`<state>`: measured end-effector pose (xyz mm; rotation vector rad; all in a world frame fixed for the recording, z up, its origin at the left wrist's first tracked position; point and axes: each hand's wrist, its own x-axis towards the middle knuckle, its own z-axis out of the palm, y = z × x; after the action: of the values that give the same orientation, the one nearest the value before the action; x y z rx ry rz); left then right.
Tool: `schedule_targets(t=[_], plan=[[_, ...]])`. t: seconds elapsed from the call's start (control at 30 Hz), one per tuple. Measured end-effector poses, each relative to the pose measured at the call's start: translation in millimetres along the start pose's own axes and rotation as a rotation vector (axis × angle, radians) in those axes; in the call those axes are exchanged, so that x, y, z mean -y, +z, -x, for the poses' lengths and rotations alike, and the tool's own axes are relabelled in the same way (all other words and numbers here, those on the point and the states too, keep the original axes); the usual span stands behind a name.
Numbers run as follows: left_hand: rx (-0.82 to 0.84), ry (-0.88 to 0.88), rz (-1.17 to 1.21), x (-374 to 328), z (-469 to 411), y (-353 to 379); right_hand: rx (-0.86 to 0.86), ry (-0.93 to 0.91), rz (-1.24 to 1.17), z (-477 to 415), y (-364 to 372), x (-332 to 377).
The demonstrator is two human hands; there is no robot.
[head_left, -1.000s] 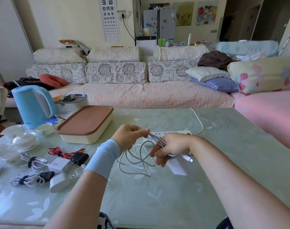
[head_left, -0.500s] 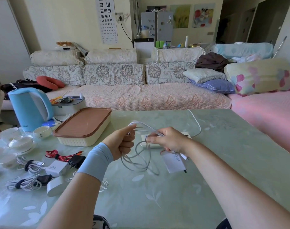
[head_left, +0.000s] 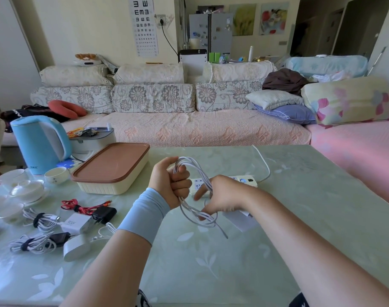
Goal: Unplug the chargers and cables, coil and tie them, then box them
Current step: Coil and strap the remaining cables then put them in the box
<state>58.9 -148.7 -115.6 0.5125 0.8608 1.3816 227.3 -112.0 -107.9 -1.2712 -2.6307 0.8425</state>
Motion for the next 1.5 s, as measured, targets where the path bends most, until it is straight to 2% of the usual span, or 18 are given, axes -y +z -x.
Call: schedule_targets(t=[0.17, 0.27, 0.4, 0.57, 0.7, 0.8, 0.9, 0.97, 1.13, 1.3, 1.37, 1.43, 1.5], plan=[[-0.079, 0.104, 0.014, 2, -1, 0, -0.100, -0.122, 0.059, 1, 1, -2], [-0.131, 0.219, -0.028, 2, 0, 5, 0.030, -0.189, -0.245, -2, 10, 0], [-0.123, 0.314, 0.093, 1, 5, 9, 0.158, -0.095, -0.501, 1, 14, 7], [-0.060, 0.345, 0.182, 6, 4, 15, 0.146, -0.186, -0.340, -6, 23, 8], [0.036, 0.358, 0.182, 6, 3, 13, 0.167, -0.134, -0.413, 0, 10, 2], [0.131, 0.298, 0.000, 7, 1, 9, 0.115, -0.128, -0.539, 1, 3, -5], [0.123, 0.159, -0.453, 19, -3, 9, 0.033, -0.122, -0.709, -2, 0, -13], [0.093, 0.169, -0.583, 27, -2, 16, 0.008, -0.111, -0.729, -3, -2, -17], [-0.103, 0.295, -0.393, 24, -6, 23, -0.090, -0.008, -0.674, -6, -5, -23], [-0.369, 0.442, -0.362, 24, -10, 18, -0.181, -0.026, -0.628, -12, -9, -28], [-0.407, 0.458, -0.300, 23, -12, 20, -0.231, -0.036, -0.632, -13, -10, -28], [-0.411, 0.445, -0.135, 22, -15, 23, -0.279, -0.042, -0.614, -13, -11, -27], [-0.398, 0.389, 0.068, 18, -15, 23, -0.234, -0.029, -0.609, -12, -11, -26]])
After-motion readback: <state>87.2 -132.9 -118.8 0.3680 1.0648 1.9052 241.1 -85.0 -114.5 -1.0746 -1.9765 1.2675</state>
